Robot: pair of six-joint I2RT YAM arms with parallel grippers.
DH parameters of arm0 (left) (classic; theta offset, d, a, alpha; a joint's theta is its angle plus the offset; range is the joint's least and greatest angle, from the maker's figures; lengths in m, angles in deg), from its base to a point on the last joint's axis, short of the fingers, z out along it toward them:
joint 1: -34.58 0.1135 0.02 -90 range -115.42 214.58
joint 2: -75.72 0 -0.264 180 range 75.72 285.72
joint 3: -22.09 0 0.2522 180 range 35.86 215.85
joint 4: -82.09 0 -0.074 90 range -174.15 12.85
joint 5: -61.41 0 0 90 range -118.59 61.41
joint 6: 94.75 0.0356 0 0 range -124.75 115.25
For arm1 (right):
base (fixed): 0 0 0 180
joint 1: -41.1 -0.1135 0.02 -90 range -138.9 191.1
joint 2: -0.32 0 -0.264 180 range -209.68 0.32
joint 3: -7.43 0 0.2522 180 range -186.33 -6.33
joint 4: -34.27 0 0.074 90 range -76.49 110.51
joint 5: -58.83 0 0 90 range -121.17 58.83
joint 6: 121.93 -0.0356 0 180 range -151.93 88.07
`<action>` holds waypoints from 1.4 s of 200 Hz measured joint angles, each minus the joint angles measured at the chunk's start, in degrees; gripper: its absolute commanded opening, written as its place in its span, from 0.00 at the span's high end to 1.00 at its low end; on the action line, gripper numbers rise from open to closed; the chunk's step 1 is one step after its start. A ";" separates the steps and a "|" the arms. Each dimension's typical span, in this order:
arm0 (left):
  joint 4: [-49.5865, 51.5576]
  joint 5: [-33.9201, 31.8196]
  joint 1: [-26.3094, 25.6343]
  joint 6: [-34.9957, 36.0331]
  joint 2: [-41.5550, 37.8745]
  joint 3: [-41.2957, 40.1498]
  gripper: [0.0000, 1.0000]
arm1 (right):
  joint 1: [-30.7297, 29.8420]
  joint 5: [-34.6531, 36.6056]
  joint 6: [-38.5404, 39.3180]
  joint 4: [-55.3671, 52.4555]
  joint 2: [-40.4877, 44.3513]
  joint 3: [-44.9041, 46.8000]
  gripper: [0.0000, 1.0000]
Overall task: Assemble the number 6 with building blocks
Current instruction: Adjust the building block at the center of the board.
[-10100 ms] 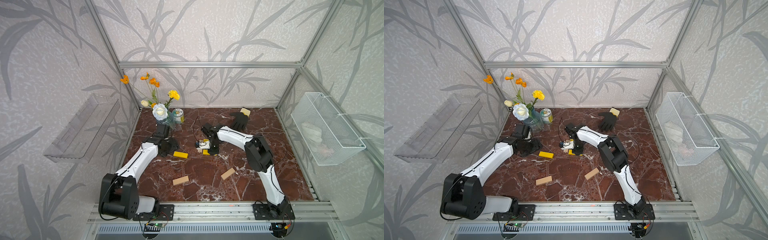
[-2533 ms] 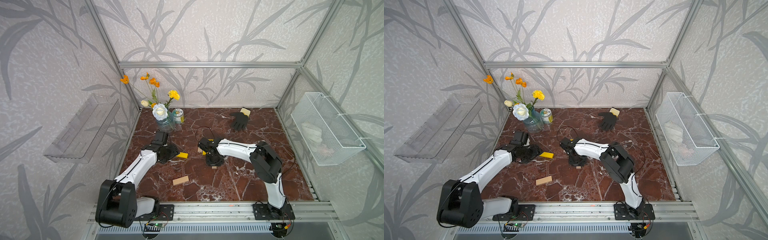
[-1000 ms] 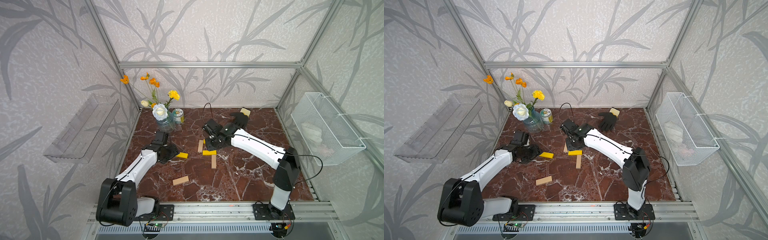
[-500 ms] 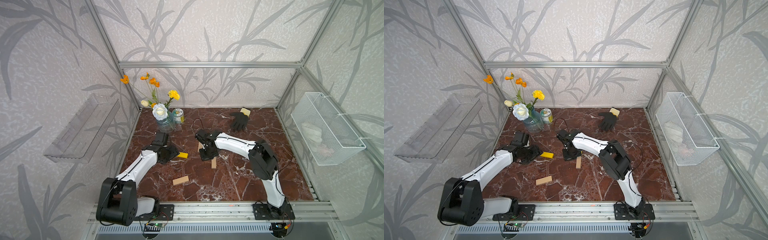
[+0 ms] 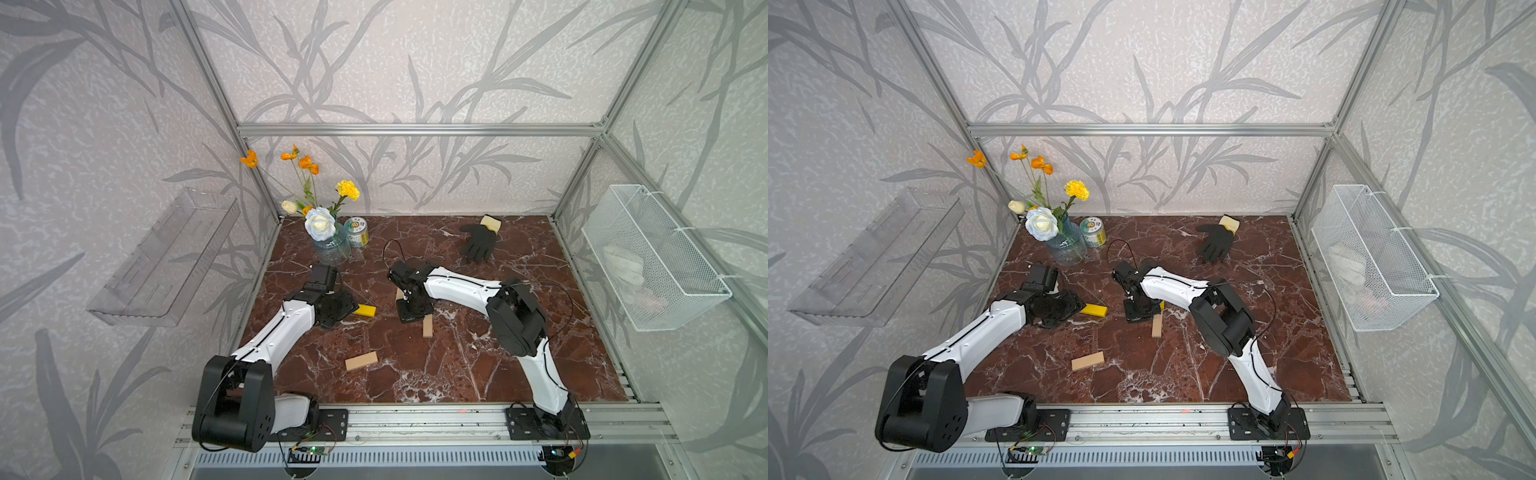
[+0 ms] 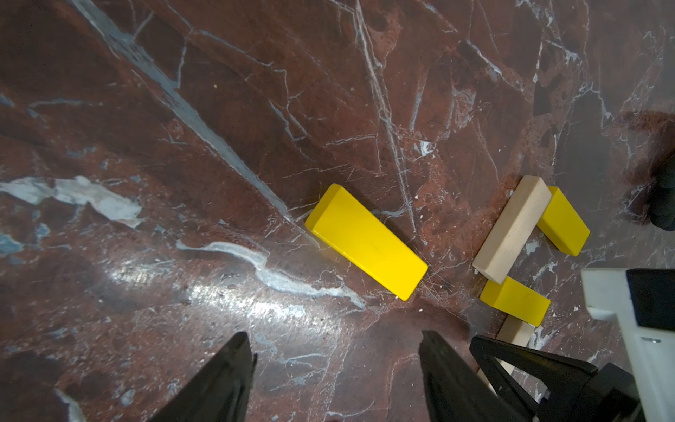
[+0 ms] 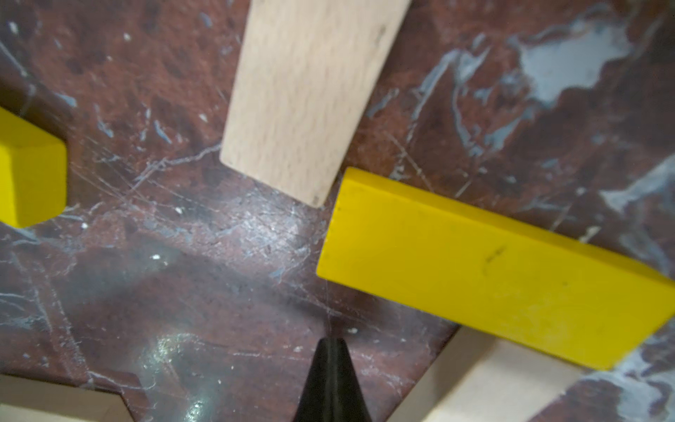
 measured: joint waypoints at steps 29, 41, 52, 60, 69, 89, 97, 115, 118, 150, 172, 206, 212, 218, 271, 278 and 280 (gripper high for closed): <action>0.02 -0.07 0.07 0.00 0.00 0.00 0.26 | 0.00 0.31 0.00 0.11 -0.04 -0.68 1.00; 0.02 -0.11 0.11 0.00 0.00 0.00 0.26 | 0.00 0.44 0.00 0.15 -0.13 -0.92 1.00; 0.02 -0.13 0.15 0.00 0.00 0.00 0.26 | 0.00 0.48 0.00 0.20 -0.37 -1.31 1.00; 0.02 -0.13 0.20 0.00 0.00 0.00 0.26 | 0.00 0.52 0.00 0.37 -0.57 -1.46 1.00; 0.02 -0.13 0.22 0.00 0.00 0.00 0.26 | 0.00 0.70 0.02 0.50 -0.74 -1.53 1.00; 0.07 -0.15 0.20 0.02 0.00 0.00 0.26 | 0.00 0.98 0.02 0.68 -1.22 -1.53 1.00; 0.07 -0.17 0.22 0.02 0.00 0.00 0.26 | 0.00 1.11 0.02 0.70 -1.46 -1.60 1.00; 0.15 -0.17 0.20 0.02 0.00 0.00 0.26 | 0.00 1.46 0.04 0.63 -2.08 -2.49 1.00; 0.17 -0.20 0.22 0.02 0.00 0.00 0.26 | 0.00 1.55 0.04 0.72 -2.19 -2.60 1.00; 0.26 -0.55 0.20 0.02 0.00 0.00 0.26 | 0.00 2.14 0.15 0.72 -2.95 -3.91 1.00; 0.33 -0.70 0.22 0.04 0.00 0.00 0.26 | 0.00 2.51 0.28 0.79 -3.30 -4.44 1.00; 0.42 -0.81 0.22 0.04 0.00 0.00 0.26 | 0.00 3.04 0.33 0.76 -3.30 -4.44 1.00; 0.44 -0.83 0.20 0.04 0.00 0.00 0.26 | 0.02 3.04 0.35 0.76 -3.30 -4.44 1.00; 0.42 -0.83 0.22 0.04 0.02 0.00 0.26 | 0.02 3.06 0.35 0.76 -3.30 -4.44 1.00; 0.44 -0.94 0.22 0.04 0.22 0.00 0.26 | 0.55 3.89 0.50 0.59 -3.41 -4.74 1.00; 0.44 -0.94 0.22 0.04 0.24 0.02 0.26 | 0.66 3.93 0.50 0.50 -3.52 -4.98 1.00; 0.44 -0.94 0.22 0.04 0.26 0.02 0.26 | 0.70 3.93 0.52 0.46 -3.54 -5.07 1.00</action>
